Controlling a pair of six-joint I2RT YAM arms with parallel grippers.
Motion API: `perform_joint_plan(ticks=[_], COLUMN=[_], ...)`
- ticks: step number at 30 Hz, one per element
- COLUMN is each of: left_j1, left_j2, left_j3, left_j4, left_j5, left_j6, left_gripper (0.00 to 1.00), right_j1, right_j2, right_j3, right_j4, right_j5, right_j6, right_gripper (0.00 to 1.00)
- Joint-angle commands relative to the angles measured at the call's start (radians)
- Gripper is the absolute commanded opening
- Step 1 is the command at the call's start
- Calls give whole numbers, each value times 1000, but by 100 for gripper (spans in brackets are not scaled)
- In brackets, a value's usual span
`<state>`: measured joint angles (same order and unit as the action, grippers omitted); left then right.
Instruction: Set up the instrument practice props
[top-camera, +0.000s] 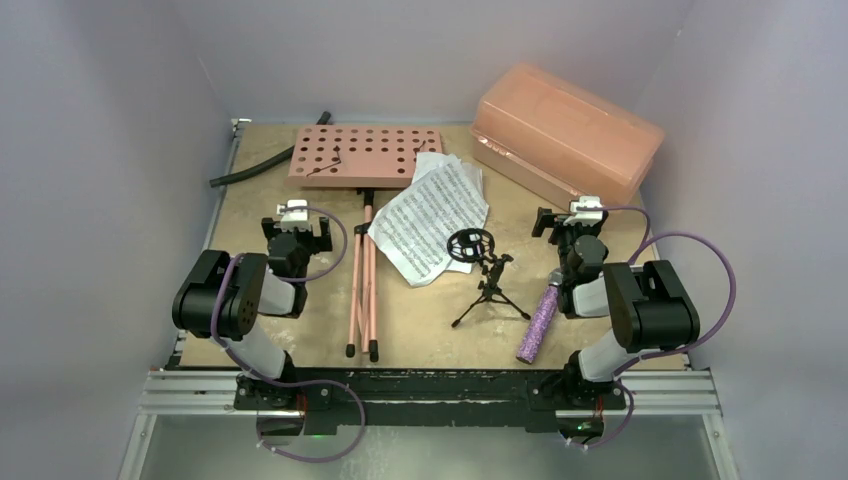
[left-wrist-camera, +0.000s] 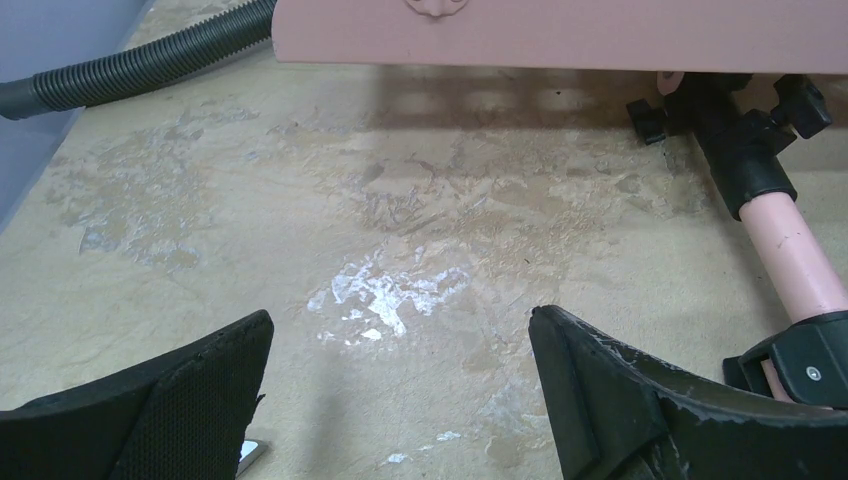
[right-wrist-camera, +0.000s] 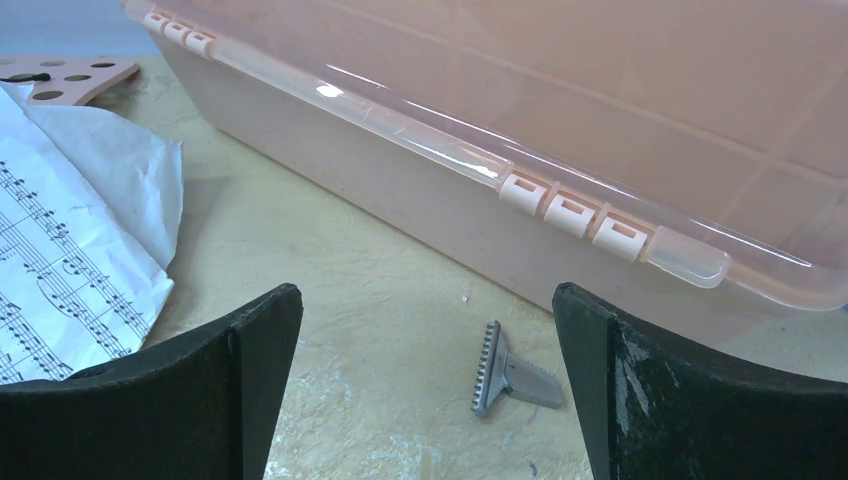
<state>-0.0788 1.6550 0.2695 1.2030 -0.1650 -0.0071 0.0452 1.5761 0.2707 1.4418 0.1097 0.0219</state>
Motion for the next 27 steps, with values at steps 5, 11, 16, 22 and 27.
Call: perform_joint_plan(ticks=[5, 11, 16, 22, 27], left_j1=[7, 6, 6, 6, 7], left_j2=[2, 1, -120, -276, -393], left_j3=[16, 16, 90, 323, 340], left_j4=[35, 36, -206, -731, -789], left_j5=[-6, -6, -77, -52, -81], left_j6=[-14, -14, -44, -174, -332], left_gripper=[99, 99, 99, 99, 100], right_j1=[-1, 1, 2, 7, 8], right_j2=[-11, -11, -32, -231, -339], right_j3=[11, 13, 6, 244, 417], right_j4=[41, 41, 66, -523, -833], right_j5=[1, 2, 10, -58, -87], right_j6=[-13, -14, -35, -33, 73], right_gripper=[98, 98, 98, 98, 98])
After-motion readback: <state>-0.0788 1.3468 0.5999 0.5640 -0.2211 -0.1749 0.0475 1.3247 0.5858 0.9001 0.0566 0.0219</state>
